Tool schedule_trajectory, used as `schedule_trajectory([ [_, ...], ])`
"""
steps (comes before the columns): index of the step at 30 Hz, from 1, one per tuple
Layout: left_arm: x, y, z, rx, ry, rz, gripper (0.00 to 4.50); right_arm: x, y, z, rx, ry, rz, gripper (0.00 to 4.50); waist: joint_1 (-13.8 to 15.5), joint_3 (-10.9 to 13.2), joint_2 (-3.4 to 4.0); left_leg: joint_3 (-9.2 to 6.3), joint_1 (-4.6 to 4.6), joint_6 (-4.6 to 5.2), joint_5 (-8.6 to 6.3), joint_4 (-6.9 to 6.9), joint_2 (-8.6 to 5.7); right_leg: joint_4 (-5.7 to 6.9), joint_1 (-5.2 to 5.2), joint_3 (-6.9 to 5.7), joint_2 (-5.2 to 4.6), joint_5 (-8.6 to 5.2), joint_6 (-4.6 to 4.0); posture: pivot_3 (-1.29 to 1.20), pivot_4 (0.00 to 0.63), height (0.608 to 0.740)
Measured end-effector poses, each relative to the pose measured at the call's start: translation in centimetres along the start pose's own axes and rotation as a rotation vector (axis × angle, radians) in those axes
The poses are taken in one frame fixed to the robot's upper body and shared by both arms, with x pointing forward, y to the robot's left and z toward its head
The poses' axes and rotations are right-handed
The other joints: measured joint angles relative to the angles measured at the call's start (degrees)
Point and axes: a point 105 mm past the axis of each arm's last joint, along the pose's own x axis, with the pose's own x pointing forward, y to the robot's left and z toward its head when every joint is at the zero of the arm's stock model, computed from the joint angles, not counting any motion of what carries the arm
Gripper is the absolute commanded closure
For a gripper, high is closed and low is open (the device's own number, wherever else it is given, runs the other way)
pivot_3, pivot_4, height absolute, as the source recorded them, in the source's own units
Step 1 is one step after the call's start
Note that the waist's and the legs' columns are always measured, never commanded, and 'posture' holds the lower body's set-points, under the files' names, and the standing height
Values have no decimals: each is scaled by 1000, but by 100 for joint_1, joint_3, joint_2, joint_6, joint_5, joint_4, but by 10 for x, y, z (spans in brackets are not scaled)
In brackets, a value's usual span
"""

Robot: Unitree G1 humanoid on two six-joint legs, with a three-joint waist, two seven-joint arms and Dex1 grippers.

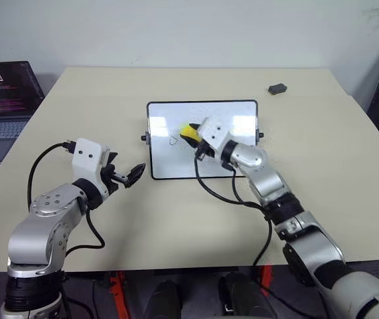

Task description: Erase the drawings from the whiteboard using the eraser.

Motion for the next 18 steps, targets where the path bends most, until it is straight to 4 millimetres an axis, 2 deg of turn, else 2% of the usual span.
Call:
schedule_trajectory([
  [7,4,0,9,26,-7,-40,0,19,-3,-16,-15,91,-25,3381,4,0,0,3,-5,-1,0,0,-7,-5,-2,3,-6,0,-1,0,150,740],
  [12,9,-9,13,47,-7,-101,0,29,-4,-15,-3,99,-39,3381,-20,0,0,0,-3,-1,0,-1,-4,1,-3,1,-5,0,-1,0,150,740],
  [14,10,-12,16,52,-14,-125,0,28,0,-18,-10,107,-17,3381,-21,0,0,2,0,-1,0,0,-4,3,-1,4,-5,1,-1,0,150,740],
  [18,10,-13,18,61,-15,-143,0,21,28,-35,-59,135,124,3381,-25,-3,-2,4,29,0,0,1,-5,8,23,5,-4,0,0,0,150,740],
])
